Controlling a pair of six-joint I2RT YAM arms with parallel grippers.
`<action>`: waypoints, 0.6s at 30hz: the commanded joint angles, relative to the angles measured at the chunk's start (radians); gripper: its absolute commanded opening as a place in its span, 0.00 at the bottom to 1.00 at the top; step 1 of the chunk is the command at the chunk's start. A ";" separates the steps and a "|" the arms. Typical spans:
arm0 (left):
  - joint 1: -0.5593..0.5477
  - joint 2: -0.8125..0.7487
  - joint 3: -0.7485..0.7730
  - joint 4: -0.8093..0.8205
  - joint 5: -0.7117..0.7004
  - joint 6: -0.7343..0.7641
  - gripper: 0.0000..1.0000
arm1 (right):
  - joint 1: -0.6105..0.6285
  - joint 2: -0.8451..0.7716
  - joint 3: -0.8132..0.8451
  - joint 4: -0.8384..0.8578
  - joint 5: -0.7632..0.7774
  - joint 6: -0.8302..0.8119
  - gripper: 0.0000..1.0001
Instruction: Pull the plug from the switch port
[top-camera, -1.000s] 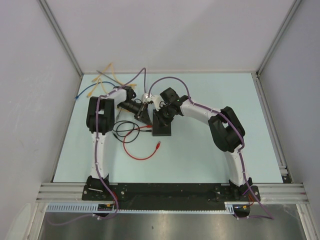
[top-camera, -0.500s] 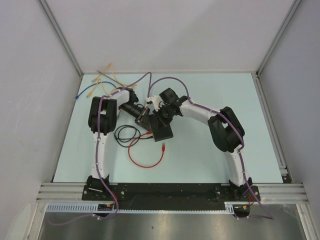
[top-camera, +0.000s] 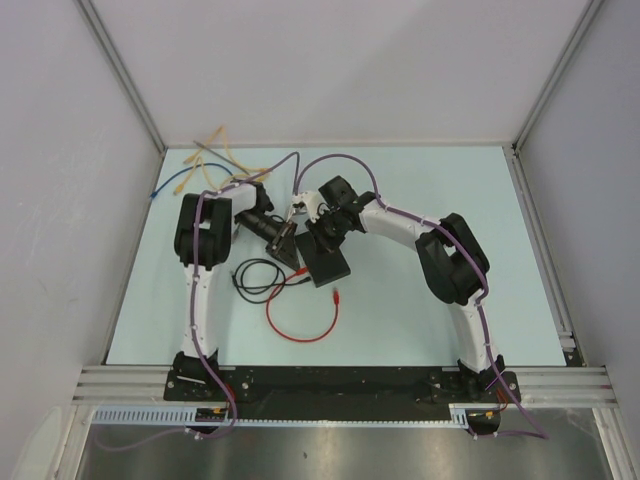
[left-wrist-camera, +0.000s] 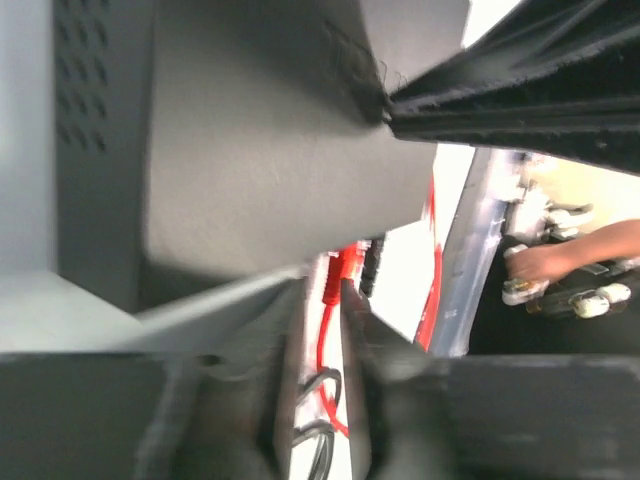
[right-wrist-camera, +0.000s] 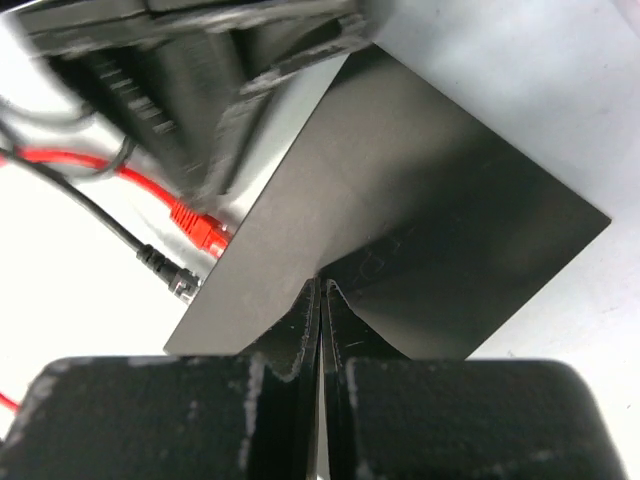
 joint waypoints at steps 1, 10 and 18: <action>0.014 -0.061 -0.076 0.142 -0.015 -0.056 0.36 | -0.004 0.035 -0.016 -0.013 0.049 -0.012 0.00; 0.008 -0.041 -0.098 0.245 0.109 -0.196 0.46 | -0.003 0.025 -0.028 -0.007 0.056 -0.010 0.00; -0.041 -0.112 -0.203 0.360 0.041 -0.206 0.42 | -0.004 0.026 -0.025 -0.009 0.061 -0.010 0.00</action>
